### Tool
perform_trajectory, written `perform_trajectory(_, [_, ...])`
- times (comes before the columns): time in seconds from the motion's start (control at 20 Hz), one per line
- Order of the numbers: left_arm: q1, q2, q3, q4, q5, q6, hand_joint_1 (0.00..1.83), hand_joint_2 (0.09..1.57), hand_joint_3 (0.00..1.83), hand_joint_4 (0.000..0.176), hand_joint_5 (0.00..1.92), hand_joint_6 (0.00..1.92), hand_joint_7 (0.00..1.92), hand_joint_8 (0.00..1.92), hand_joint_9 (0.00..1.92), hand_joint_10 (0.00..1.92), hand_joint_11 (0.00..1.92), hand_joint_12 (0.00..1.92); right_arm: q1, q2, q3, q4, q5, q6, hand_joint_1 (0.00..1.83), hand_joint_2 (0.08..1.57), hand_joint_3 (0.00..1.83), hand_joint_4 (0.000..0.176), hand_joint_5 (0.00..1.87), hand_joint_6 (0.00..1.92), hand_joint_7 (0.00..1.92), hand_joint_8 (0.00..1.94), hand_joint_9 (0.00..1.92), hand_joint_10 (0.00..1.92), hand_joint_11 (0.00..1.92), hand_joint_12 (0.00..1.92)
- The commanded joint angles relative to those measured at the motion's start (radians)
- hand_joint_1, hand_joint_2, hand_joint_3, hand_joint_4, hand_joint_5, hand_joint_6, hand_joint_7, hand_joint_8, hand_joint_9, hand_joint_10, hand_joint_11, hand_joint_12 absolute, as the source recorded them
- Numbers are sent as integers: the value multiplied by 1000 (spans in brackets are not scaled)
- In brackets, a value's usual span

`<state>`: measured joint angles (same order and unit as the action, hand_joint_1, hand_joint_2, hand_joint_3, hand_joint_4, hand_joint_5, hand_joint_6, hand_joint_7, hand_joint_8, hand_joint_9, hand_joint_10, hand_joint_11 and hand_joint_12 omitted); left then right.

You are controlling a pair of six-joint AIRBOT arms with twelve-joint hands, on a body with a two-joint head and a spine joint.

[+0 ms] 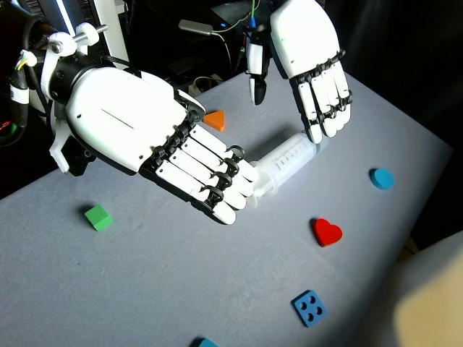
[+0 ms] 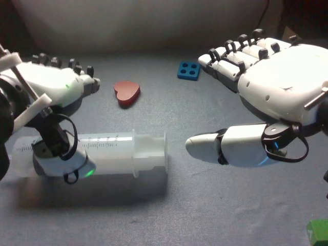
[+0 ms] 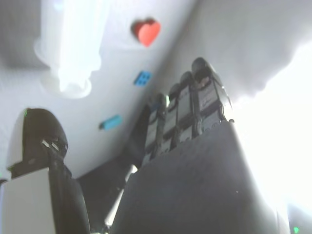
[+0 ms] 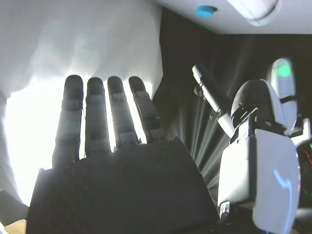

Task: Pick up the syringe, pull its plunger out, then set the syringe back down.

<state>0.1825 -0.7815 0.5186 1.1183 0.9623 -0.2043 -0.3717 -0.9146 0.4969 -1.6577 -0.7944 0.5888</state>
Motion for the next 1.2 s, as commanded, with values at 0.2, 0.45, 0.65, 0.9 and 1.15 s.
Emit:
perform_trajectory(0.2, [45,-13,21,132,-58,-42,918,977,0,0,41,4,0,0,51,2,0,150,14,5,14,-81,-30,20,23,971,2,0,0,0,0,0,17,1,0,200])
perform_trajectory(0.45, [63,-66,37,136,48,-137,955,960,0,0,45,2,0,0,38,2,0,149,16,5,22,-81,-26,25,46,972,0,0,0,0,0,0,12,1,0,167])
perform_trajectory(0.65, [55,-143,64,110,153,-197,929,989,8,0,27,1,2,1,37,2,0,155,17,5,24,-81,-25,26,51,976,1,0,0,0,0,0,11,0,0,120])
perform_trajectory(0.9, [61,-228,88,87,293,-278,951,968,0,0,32,3,8,2,25,0,0,143,16,5,25,-81,-22,26,56,975,0,0,0,0,0,0,0,0,0,98])
perform_trajectory(1.15, [98,-260,113,79,369,-387,958,960,0,0,46,3,11,1,40,3,0,194,17,5,26,-81,-22,26,47,978,2,0,0,0,0,0,0,0,0,104])
